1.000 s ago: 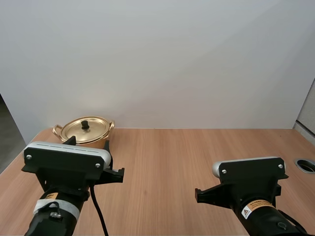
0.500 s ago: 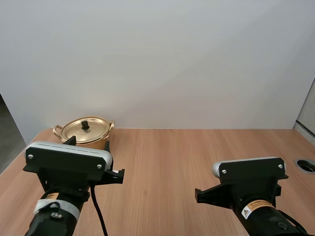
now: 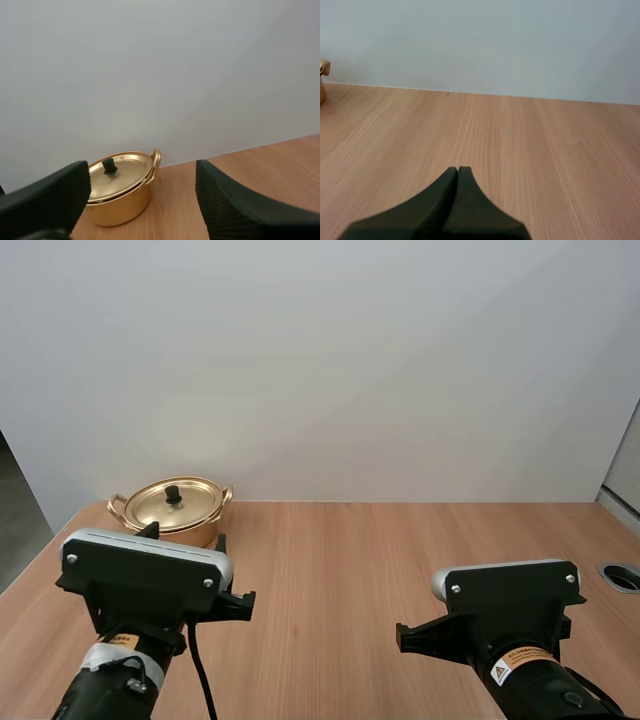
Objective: Open the pot, put the car inside, and close it
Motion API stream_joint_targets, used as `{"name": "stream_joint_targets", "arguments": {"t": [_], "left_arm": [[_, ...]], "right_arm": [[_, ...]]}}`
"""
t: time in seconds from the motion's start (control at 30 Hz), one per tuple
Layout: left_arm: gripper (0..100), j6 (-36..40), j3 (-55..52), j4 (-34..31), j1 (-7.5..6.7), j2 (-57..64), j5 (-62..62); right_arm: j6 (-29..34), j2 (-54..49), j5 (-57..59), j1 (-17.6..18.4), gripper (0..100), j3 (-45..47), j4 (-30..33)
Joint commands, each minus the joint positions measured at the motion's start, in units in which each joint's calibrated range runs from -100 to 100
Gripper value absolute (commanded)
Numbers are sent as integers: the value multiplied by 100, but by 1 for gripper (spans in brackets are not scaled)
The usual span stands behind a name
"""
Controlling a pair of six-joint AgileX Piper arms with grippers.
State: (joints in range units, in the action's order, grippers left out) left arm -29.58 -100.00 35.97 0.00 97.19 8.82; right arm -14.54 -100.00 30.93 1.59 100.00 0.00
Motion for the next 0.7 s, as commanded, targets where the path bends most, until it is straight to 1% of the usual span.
{"name": "stream_joint_targets", "arguments": {"t": [0.0, 0.17, 0.23, 0.37, 0.43, 0.57, 0.67], "left_arm": [[98, 3813, 0, -3514, 1, 7, 408], [98, 3813, 0, -3655, 1, 7, 1837], [98, 3813, 0, -3814, 1, 7, 1835], [98, 3813, 0, -3798, 1, 7, 1835], [98, 3813, 0, -3656, 1, 7, 1800], [98, 3971, 0, -2991, 1, 7, 1836], [98, 4027, 0, -2942, 1, 7, 1877]], "right_arm": [[-2, 0, 10, 0, 0, 0, -30], [-2, 0, 10, 0, 0, 0, -30], [-2, 0, 10, 0, 0, 0, -30], [-2, 0, 10, 0, 0, 0, -30], [-2, 0, 10, 0, 0, 0, -30], [-2, 0, 10, 0, 0, 0, -30], [-2, 0, 10, 0, 0, 0, -30]]}}
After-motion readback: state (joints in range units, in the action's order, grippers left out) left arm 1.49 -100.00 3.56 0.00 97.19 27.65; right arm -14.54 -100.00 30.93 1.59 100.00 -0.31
